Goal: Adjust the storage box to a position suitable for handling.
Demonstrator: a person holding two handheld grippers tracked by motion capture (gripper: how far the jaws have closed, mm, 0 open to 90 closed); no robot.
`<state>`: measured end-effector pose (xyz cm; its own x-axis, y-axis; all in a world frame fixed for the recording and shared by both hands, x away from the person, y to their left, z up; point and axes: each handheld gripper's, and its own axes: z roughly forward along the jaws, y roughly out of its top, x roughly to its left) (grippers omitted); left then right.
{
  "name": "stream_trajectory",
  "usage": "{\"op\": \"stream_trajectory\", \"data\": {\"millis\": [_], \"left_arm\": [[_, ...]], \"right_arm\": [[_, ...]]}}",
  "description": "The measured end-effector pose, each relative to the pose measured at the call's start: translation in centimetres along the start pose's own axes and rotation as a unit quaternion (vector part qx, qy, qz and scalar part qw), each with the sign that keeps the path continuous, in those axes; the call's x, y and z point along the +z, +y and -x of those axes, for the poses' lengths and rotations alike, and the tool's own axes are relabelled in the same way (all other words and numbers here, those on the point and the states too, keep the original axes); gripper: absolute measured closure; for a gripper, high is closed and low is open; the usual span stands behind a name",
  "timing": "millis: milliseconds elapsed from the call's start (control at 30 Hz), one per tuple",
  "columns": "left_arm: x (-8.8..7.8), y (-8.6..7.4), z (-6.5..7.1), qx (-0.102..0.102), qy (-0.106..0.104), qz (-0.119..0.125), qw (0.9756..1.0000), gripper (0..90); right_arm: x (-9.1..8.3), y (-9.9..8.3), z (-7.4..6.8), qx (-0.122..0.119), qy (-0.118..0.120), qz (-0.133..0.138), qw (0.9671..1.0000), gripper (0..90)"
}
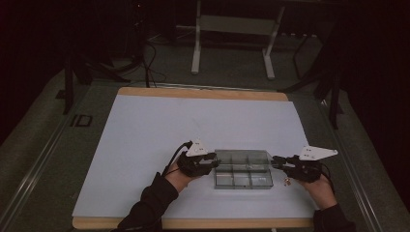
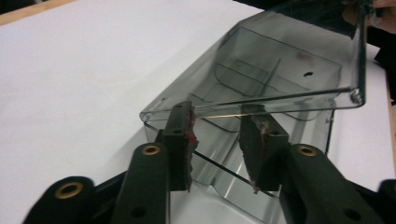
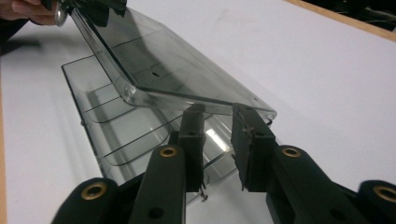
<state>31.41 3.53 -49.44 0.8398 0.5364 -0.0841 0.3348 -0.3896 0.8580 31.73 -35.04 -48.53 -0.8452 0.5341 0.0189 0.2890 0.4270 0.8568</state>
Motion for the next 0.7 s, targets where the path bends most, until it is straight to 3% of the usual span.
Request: {"op": "stream_trajectory", "data": {"millis": [433,700], "left_arm": [[0.3,0.9,-0.6,-0.01,0.023,0.016,0.9996,71.3],[0.4,1.6,-0.8,-0.014,0.054,0.031,0.998,77.8]], "right_arm": [[0.4,0.9,0.6,0.0,-0.023,0.009,0.9997,79.3],[0.6,1.6,0.9,0.004,-0.05,0.016,0.9986,84.4]]}}
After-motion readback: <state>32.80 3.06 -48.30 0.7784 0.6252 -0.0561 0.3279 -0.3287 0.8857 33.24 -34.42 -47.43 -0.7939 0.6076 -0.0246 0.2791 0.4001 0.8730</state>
